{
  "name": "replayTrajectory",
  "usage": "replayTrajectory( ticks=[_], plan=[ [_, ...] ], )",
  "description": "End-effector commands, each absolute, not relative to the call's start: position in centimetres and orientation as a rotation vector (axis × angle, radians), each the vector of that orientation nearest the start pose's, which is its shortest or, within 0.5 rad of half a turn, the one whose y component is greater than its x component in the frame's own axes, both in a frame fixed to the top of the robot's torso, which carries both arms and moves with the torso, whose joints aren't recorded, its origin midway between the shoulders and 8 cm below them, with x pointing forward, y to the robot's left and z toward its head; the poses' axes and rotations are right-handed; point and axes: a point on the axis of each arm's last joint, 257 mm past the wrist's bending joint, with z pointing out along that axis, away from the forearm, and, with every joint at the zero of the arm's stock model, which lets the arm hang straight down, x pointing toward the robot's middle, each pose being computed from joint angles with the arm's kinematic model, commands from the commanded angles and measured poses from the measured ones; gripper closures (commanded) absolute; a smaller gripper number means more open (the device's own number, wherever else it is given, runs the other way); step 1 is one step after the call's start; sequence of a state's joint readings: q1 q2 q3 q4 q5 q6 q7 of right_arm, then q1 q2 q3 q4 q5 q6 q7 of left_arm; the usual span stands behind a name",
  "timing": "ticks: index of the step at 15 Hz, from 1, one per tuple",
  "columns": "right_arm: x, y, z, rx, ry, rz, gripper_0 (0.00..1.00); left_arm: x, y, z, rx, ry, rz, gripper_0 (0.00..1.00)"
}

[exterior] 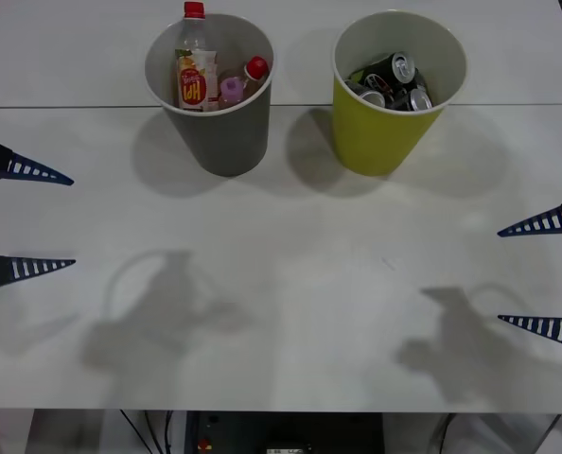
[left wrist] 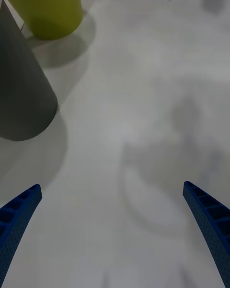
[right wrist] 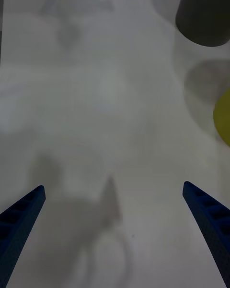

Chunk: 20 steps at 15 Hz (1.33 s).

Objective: Put the can into the green bin and the plastic bottle into the gray bin

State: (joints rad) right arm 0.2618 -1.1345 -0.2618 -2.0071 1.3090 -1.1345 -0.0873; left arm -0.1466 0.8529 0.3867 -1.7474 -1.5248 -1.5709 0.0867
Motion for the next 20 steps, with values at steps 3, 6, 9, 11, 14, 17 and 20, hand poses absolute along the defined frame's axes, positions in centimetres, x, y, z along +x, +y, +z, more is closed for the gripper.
replayTrajectory(
  ticks=[3, 6, 9, 11, 14, 17, 20],
  plan=[
    [34.1, -28.6, -16.7, -1.634, 1.596, 0.209, 0.00, 39.0, 30.4, -13.9, 1.653, 1.513, -0.217, 0.00],
    [34.1, -28.6, -16.7, -1.634, 1.596, 0.209, 0.00, 38.9, 30.6, -14.2, 1.663, 1.515, -0.208, 0.00],
    [34.1, -28.6, -16.7, -1.634, 1.596, 0.209, 0.00, 38.6, 30.7, -14.6, 1.674, 1.511, -0.208, 0.00],
    [34.1, -28.6, -16.7, -1.634, 1.596, 0.209, 0.00, 38.2, 30.8, -14.9, 1.683, 1.511, -0.207, 0.00],
    [34.1, -28.6, -16.7, -1.634, 1.596, 0.209, 0.00, 37.3, 31.1, -15.3, 1.688, 1.518, -0.202, 0.00],
    [34.1, -28.6, -16.7, -1.634, 1.596, 0.209, 0.00, 36.1, 30.8, -16.1, 1.719, 1.525, -0.198, 0.00],
    [34.1, -28.6, -16.7, -1.634, 1.596, 0.209, 0.00, 36.1, 30.8, -16.1, 1.719, 1.525, -0.198, 0.00]
  ],
)
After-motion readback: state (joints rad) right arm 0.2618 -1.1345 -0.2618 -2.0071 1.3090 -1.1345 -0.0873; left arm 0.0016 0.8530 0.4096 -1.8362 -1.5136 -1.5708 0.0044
